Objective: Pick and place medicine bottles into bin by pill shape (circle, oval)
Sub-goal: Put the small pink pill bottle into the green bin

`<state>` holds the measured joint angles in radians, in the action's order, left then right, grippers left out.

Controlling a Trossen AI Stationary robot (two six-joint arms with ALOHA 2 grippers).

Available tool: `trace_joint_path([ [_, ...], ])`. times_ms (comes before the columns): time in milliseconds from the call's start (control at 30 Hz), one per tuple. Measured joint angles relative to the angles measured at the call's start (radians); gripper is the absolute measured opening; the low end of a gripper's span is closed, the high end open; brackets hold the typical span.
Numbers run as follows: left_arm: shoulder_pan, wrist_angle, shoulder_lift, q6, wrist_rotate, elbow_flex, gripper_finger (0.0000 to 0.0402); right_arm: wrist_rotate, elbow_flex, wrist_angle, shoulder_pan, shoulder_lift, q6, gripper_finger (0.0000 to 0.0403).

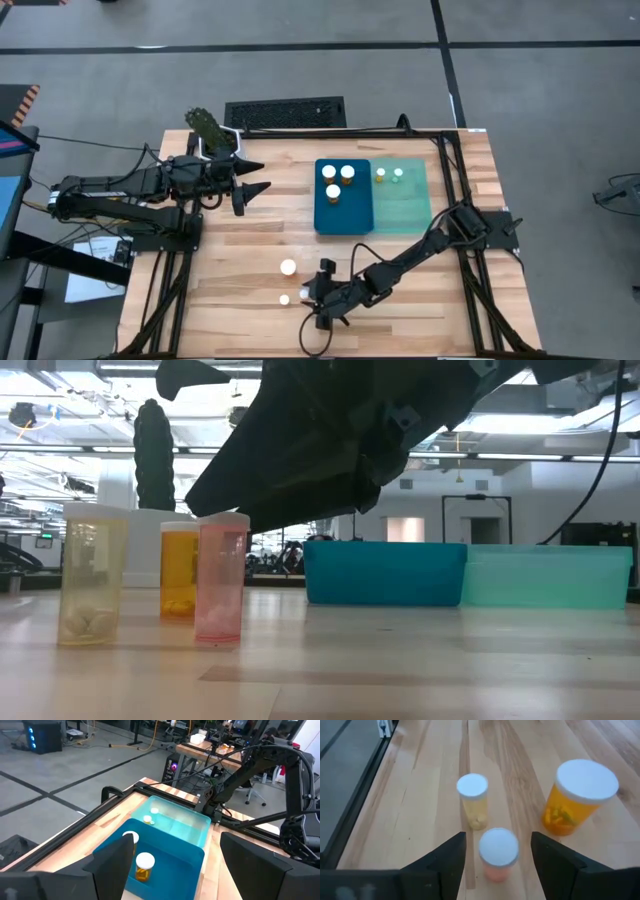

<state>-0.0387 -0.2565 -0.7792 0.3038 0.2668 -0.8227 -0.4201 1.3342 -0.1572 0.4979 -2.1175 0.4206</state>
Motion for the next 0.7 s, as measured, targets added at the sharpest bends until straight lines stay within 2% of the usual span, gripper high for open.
trace_joint_path([
  [200,0.000,0.000,0.000,0.000,0.000,0.000,0.0291,0.006,0.000,0.000,-0.010,0.000,-0.002,0.0215],
  [367,0.000,0.000,0.000,0.000,0.001,0.000,0.0291,0.052,0.000,0.003,-0.010,0.000,-0.002,0.0208],
  [700,0.000,0.000,0.000,0.000,0.002,0.000,0.0291,0.055,0.000,0.031,-0.015,0.000,-0.002,0.0181],
])
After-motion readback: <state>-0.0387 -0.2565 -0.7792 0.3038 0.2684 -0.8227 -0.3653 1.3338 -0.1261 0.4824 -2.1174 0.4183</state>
